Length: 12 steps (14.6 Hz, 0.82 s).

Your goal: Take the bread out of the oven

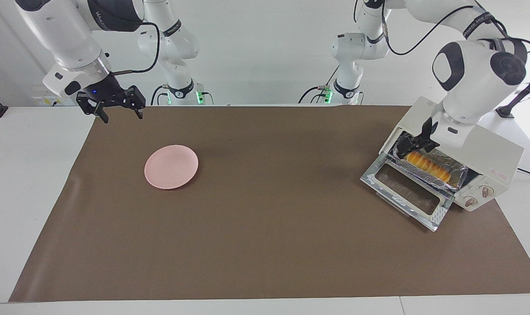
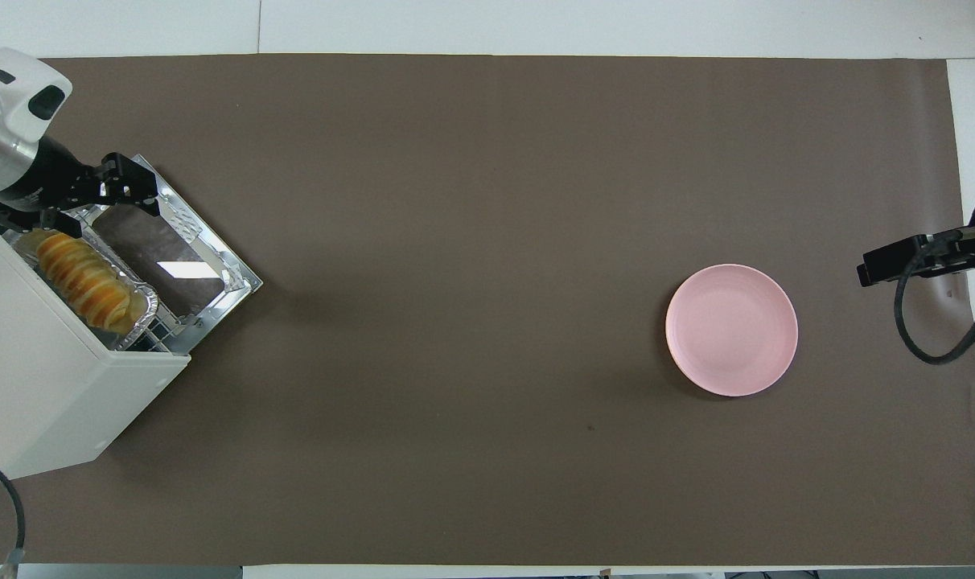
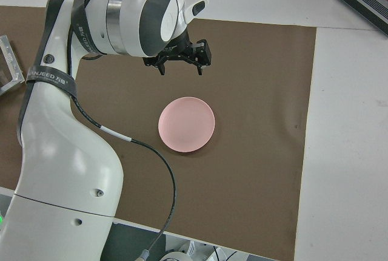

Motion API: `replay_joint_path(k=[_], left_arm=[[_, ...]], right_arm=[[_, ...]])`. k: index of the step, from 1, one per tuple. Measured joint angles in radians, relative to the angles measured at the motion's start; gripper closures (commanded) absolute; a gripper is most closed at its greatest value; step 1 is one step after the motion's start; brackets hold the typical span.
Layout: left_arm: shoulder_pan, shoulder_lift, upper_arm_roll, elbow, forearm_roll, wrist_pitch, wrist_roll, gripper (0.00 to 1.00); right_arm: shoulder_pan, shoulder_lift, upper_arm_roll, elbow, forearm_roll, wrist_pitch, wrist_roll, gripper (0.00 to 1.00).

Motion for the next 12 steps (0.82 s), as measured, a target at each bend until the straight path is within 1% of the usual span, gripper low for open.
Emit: replay_joint_path(k=[2, 4, 7, 11, 12], left_arm=[[0.022, 0.057, 0.013, 0.022, 0.004, 0.053, -0.138, 0.00], [0.056, 0.076, 0.022, 0.005, 0.006, 0.081, -0.245, 0.00], [0.066, 0.074, 0.025, -0.065, 0.043, 0.127, -0.385, 0.00], [0.064, 0.054, 0.021, -0.173, 0.063, 0.224, -0.442, 0.00], [0.064, 0.050, 0.021, -0.195, 0.064, 0.247, -0.447, 0.14]], right_arm=[[0.000, 0.000, 0.000, 0.000, 0.000, 0.000, 0.000, 0.00], [0.000, 0.000, 0.000, 0.000, 0.000, 0.000, 0.000, 0.00], [0.000, 0.000, 0.000, 0.000, 0.000, 0.000, 0.000, 0.00], [0.000, 0.000, 0.000, 0.000, 0.000, 0.000, 0.000, 0.00], [0.000, 0.000, 0.000, 0.000, 0.000, 0.000, 0.000, 0.00]])
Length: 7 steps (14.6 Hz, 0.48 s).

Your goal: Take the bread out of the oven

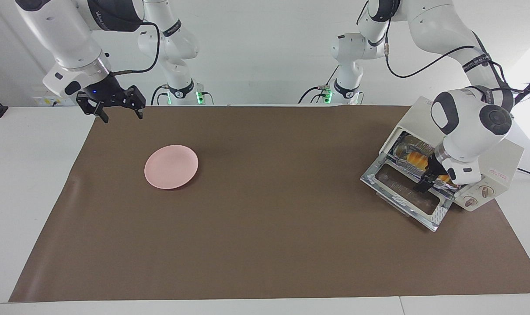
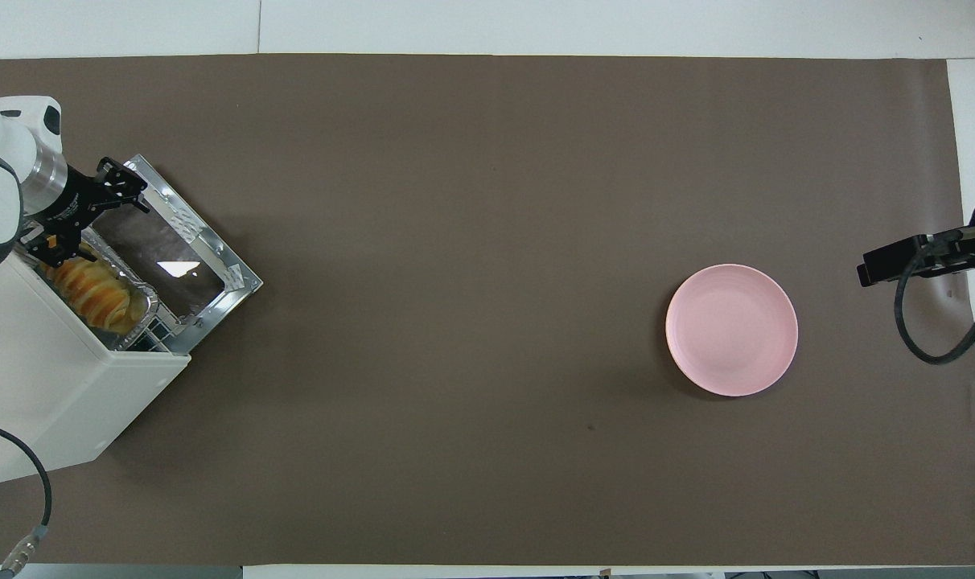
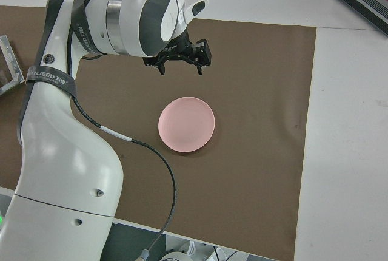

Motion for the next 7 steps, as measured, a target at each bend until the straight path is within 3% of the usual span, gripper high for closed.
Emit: replay_joint_path(k=[1, 2, 4, 5, 7], left_arm=[[0.000, -0.003, 0.000, -0.017, 0.000, 0.016, -0.003, 0.38], [0.000, -0.004, 0.000, -0.029, 0.000, 0.024, -0.004, 0.55], [0.000, -0.010, 0.000, -0.055, 0.001, 0.033, -0.005, 0.72], [0.000, -0.015, 0.000, -0.073, 0.002, 0.042, -0.005, 0.99], [0.000, -0.028, 0.000, -0.099, 0.005, 0.047, -0.005, 1.00]], right_arm=[[0.000, 0.000, 0.000, 0.000, 0.000, 0.000, 0.000, 0.00], [0.000, 0.000, 0.000, 0.000, 0.000, 0.000, 0.000, 0.00], [0.000, 0.000, 0.000, 0.000, 0.000, 0.000, 0.000, 0.00], [0.000, 0.000, 0.000, 0.000, 0.000, 0.000, 0.000, 0.00], [0.000, 0.000, 0.000, 0.000, 0.000, 0.000, 0.000, 0.00]])
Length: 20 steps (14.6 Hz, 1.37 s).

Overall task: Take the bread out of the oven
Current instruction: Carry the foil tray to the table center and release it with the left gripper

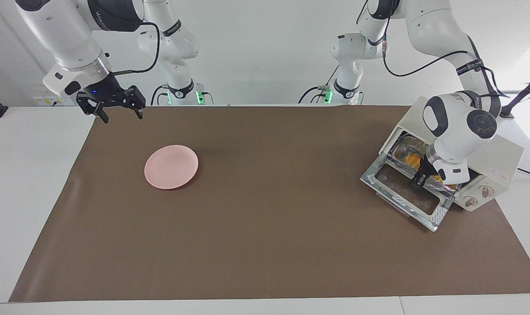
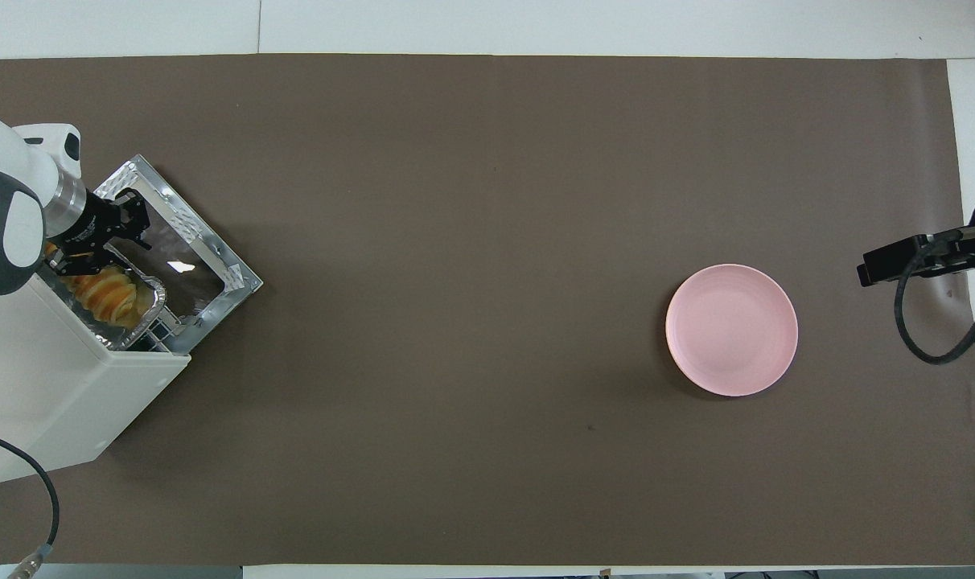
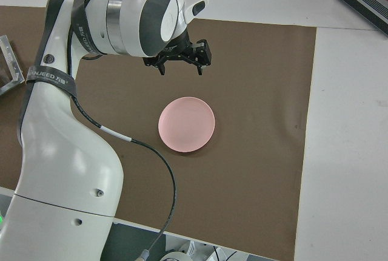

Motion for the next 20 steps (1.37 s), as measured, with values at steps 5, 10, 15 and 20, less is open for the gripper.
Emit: replay_joint_path(k=[5, 10, 15, 20], left_arm=[[-0.047, -0.001, -0.016, 0.080, 0.004, -0.010, 0.011, 1.00], [-0.338, 0.033, -0.029, 0.188, 0.001, -0.043, 0.004, 1.00], [-0.615, 0.103, -0.035, 0.202, -0.064, -0.033, -0.011, 1.00], [-0.748, 0.209, -0.034, 0.213, -0.072, 0.031, 0.007, 1.00]], right_arm=[[0.000, 0.000, 0.000, 0.000, 0.000, 0.000, 0.000, 0.00], [0.000, 0.000, 0.000, 0.000, 0.000, 0.000, 0.000, 0.00], [0.000, 0.000, 0.001, 0.000, 0.000, -0.008, 0.000, 0.00], [0.001, -0.023, 0.013, 0.002, 0.001, -0.051, 0.000, 0.00]])
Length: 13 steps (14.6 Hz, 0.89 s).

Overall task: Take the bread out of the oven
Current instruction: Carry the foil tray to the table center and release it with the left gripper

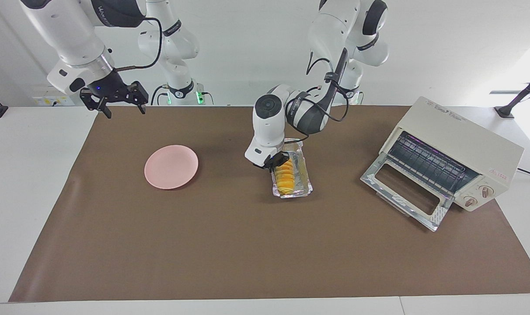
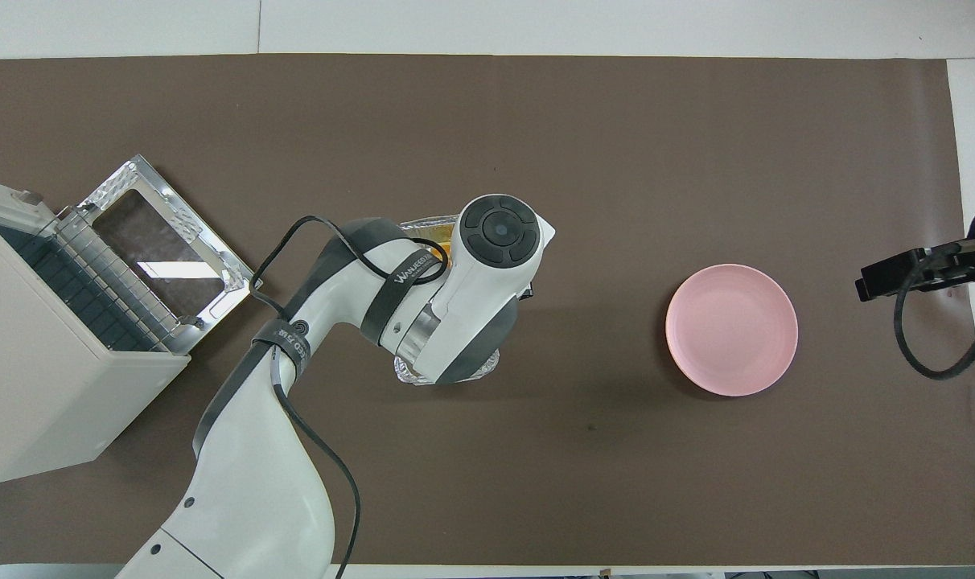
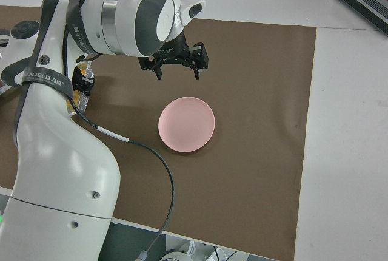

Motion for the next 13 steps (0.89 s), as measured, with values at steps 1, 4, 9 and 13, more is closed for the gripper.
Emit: replay_joint_path(k=[1, 4, 9, 13], left_arm=[[0.000, 0.003, 0.001, 0.000, -0.001, 0.012, 0.015, 1.00], [0.000, 0.003, 0.002, 0.000, -0.005, 0.017, 0.031, 0.37], [0.004, -0.001, 0.013, 0.014, -0.054, 0.012, 0.032, 0.00], [0.127, -0.135, 0.027, 0.050, -0.055, -0.209, 0.051, 0.00]], right_arm=[[0.001, -0.006, 0.002, 0.000, 0.000, -0.001, 0.000, 0.00], [0.008, -0.010, 0.008, 0.000, 0.001, -0.001, 0.000, 0.00], [0.022, -0.010, 0.010, 0.000, 0.002, 0.010, 0.000, 0.00], [0.082, -0.004, 0.011, -0.009, 0.003, 0.099, 0.040, 0.00]])
